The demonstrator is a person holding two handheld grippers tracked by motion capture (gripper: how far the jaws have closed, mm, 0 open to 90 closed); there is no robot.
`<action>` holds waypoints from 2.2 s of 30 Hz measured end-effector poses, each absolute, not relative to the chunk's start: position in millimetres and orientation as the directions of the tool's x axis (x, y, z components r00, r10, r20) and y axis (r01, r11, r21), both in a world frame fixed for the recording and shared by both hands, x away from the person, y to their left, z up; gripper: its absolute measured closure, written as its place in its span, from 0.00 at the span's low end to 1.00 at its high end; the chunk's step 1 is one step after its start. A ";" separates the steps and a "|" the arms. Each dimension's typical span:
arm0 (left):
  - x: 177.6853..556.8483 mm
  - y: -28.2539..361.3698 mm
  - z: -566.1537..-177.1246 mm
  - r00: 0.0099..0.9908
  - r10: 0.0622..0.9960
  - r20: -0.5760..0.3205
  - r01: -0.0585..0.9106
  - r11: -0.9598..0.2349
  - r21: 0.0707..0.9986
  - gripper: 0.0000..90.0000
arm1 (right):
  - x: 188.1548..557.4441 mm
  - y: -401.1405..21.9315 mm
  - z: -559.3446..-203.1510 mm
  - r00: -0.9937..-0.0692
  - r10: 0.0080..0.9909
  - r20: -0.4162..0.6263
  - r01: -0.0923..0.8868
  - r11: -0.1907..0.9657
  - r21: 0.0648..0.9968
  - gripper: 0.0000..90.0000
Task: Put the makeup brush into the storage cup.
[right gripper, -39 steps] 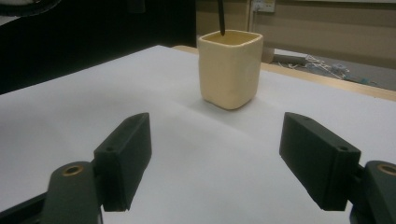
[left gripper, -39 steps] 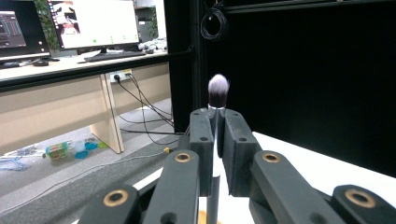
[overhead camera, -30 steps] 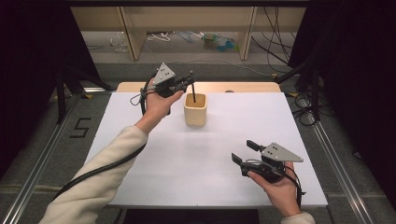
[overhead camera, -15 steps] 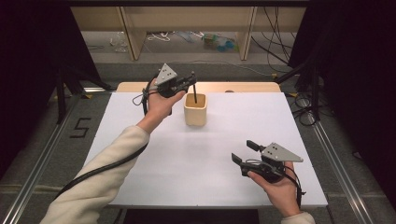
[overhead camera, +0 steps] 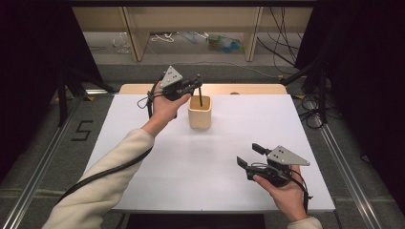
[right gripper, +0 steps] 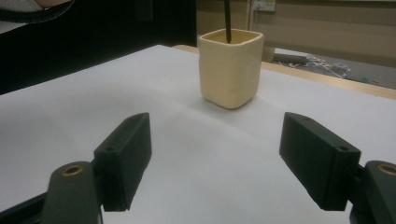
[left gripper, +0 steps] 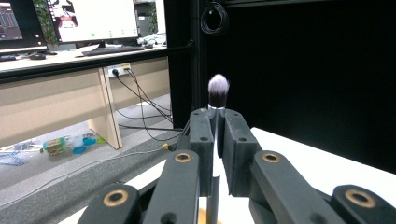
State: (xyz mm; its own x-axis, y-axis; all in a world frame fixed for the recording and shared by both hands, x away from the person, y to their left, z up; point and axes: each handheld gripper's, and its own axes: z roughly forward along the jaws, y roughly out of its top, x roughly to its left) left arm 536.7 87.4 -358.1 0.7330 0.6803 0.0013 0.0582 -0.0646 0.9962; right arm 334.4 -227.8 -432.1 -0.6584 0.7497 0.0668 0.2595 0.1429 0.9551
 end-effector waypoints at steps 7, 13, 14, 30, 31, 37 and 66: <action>537.2 86.6 -360.5 0.732 0.681 0.000 0.061 -0.067 0.996 0.93 | 334.2 -227.8 -432.0 -0.658 0.749 0.069 0.263 0.143 0.954 0.29; 538.1 85.5 -362.8 0.733 0.680 0.000 0.066 -0.070 0.995 0.93 | 334.3 -227.9 -432.0 -0.658 0.750 0.069 0.264 0.143 0.954 0.29; 538.2 85.2 -363.1 0.733 0.680 0.000 0.066 -0.071 0.995 0.93 | 333.7 -229.1 -431.1 -0.654 0.754 0.056 0.267 0.161 0.950 0.29; 540.2 82.1 -367.1 0.734 0.679 -0.001 0.072 -0.076 0.995 0.93 | 334.5 -227.5 -432.4 -0.661 0.748 0.066 0.258 0.144 0.955 0.29; 540.3 82.0 -367.1 0.733 0.680 -0.001 0.072 -0.076 0.995 0.93 | 334.5 -227.4 -432.4 -0.661 0.747 0.066 0.257 0.143 0.956 0.29; 540.1 81.4 -368.1 0.734 0.679 -0.001 0.072 -0.076 0.994 0.93 | 334.4 -227.5 -432.4 -0.662 0.747 0.065 0.256 0.144 0.956 0.29; 542.1 79.5 -377.0 0.728 0.685 0.000 0.083 -0.088 0.993 0.93 | 334.0 -228.2 -432.1 -0.654 0.754 0.054 0.261 0.158 0.952 0.29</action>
